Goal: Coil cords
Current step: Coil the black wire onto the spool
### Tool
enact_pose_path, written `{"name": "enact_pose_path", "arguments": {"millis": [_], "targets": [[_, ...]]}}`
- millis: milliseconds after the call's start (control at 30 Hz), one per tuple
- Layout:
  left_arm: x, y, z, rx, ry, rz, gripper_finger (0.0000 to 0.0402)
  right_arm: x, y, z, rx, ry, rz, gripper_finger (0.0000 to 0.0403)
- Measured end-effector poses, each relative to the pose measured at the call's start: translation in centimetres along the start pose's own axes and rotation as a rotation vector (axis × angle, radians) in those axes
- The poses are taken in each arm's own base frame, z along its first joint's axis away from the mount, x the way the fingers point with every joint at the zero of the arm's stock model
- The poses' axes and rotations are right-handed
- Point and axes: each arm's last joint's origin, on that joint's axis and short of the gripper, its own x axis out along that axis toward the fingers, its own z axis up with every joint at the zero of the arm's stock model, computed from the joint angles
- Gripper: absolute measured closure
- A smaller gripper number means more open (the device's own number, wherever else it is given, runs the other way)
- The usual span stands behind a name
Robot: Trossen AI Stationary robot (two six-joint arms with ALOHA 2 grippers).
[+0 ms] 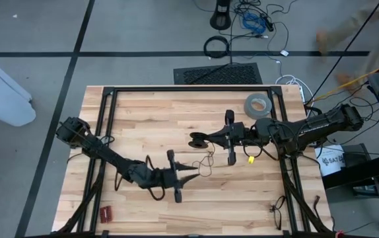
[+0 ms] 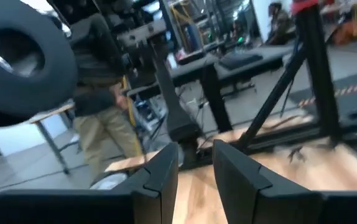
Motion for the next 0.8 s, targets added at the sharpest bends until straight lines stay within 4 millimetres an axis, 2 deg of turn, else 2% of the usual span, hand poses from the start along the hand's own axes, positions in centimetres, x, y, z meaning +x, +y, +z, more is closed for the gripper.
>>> {"name": "enact_pose_path", "arguments": {"millis": [267, 467, 567, 700, 800], "targets": [[2.0, 2.6, -1.2, -0.154, 0.035, 0.055, 0.0294, 0.0, 0.1, 0.0, 0.005, -0.001, 0.003, 0.0403], [3.2, 3.7, -2.9, -0.137, 0.084, -0.106, 0.0294, 0.0, 0.1, 0.0, 0.012, 0.001, 0.007, 0.0403], [3.3, 4.0, -3.3, -0.148, 0.1, -0.112, 0.0294, 0.0, 0.2, 0.0, 0.012, 0.002, 0.026, 0.0403], [3.5, 4.3, -3.4, -0.042, 0.095, -0.103, 0.0294, 0.0, 0.2, -0.1, 0.014, 0.009, 0.029, 0.0403], [3.1, 3.5, -2.5, 0.079, 0.027, -0.145, 0.0294, 0.0, 0.2, -0.1, 0.013, 0.016, 0.03, 0.0403]]}}
